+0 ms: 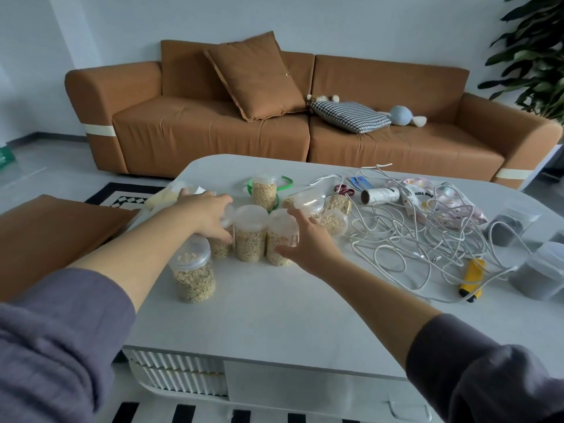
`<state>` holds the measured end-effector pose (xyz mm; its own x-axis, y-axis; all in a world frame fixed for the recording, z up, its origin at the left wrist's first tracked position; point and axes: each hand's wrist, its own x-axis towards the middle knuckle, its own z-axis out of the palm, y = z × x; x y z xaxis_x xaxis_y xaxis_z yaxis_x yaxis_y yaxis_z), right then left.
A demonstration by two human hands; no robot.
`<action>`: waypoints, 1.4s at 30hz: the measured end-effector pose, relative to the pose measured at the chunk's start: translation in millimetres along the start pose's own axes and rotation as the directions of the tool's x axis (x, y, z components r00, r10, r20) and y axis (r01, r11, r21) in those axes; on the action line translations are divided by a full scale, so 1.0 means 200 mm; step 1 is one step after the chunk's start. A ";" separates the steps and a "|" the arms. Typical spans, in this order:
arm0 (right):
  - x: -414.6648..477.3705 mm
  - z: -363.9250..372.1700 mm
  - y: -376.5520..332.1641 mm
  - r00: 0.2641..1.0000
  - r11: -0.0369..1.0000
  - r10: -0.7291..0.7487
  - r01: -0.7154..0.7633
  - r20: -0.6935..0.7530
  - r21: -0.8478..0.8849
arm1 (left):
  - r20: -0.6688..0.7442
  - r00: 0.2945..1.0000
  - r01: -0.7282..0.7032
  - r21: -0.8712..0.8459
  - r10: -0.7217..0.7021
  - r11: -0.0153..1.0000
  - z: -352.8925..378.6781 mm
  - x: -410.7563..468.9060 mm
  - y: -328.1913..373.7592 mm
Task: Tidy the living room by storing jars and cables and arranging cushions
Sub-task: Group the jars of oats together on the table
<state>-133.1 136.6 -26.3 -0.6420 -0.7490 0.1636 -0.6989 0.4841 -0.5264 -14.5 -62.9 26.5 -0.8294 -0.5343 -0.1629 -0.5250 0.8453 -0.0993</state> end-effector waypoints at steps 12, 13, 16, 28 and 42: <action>0.16 0.06 -0.02 0.983 0.912 -0.153 0.099 -0.106 -0.399 | -0.124 0.992 0.016 -0.156 -0.035 0.988 0.10 0.12 0.10; 0.17 0.07 -0.02 0.982 0.908 -0.158 0.105 -0.101 -0.405 | -0.097 0.995 0.016 -0.150 -0.031 0.989 0.11 0.13 0.11; 0.18 0.07 -0.02 0.983 0.903 -0.160 0.108 -0.091 -0.416 | -0.109 0.993 0.032 -0.147 -0.048 0.989 0.12 0.15 0.12; 0.34 -0.18 0.16 0.997 0.936 0.040 -0.012 0.070 -0.353 | -0.142 0.990 0.013 -0.087 -0.025 0.996 0.09 0.10 0.13; 0.28 -0.28 0.16 0.990 0.934 0.068 -0.020 0.125 -0.356 | 0.033 0.909 0.415 -0.151 -0.415 0.897 0.02 -0.10 -0.22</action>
<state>-208.4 135.7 12.4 -0.6440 -0.7647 0.0218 -0.7525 0.6280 -0.1984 25.5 -89.0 30.1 -0.5297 -0.8367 -0.1390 -0.8443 0.5359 -0.0088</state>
